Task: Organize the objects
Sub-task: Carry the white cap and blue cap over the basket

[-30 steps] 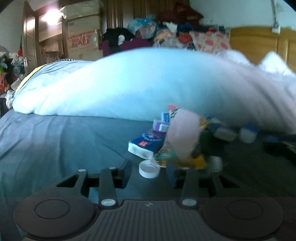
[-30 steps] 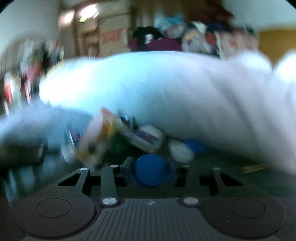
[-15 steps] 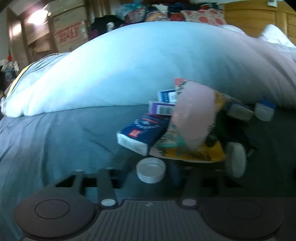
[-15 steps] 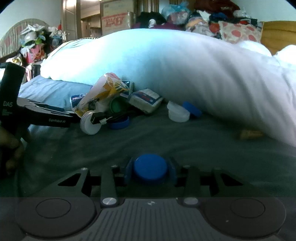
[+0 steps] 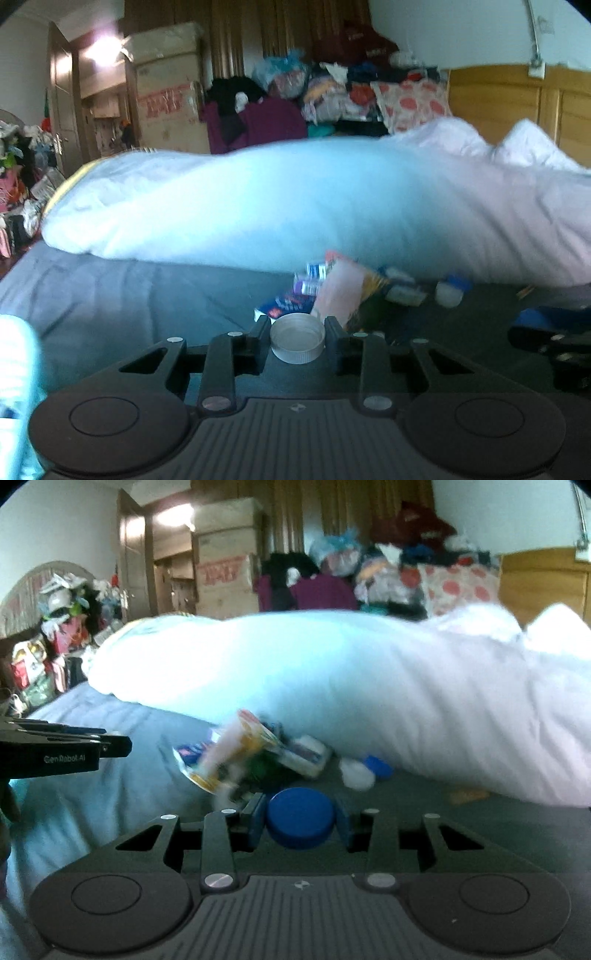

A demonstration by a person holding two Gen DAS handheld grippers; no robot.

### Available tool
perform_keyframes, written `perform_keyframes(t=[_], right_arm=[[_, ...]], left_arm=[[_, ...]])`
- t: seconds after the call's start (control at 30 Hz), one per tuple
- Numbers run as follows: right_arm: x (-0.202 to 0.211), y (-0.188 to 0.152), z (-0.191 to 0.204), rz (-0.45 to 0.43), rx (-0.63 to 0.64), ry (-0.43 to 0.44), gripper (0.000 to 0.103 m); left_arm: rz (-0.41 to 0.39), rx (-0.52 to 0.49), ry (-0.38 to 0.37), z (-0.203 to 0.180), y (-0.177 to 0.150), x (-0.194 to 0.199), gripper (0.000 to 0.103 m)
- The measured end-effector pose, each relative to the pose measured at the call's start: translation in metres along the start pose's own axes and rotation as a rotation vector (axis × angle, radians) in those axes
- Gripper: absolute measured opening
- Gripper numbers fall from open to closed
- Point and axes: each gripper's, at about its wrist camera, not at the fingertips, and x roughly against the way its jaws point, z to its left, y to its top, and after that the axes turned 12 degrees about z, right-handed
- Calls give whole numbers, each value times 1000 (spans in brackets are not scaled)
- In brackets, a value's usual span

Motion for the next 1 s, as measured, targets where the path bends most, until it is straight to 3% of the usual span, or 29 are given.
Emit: perform_keyframes(t=[0.23, 0.5, 1.0], right_arm=[[47, 20, 48, -61, 54, 46, 40], [78, 42, 115, -104, 105, 141, 40], [115, 121, 251, -160, 237, 372, 40]], left_arm=[[-69, 69, 62, 34, -1, 95, 33], [-128, 165, 161, 98, -10, 185, 33], [-150, 365, 357, 266, -47, 337, 33]])
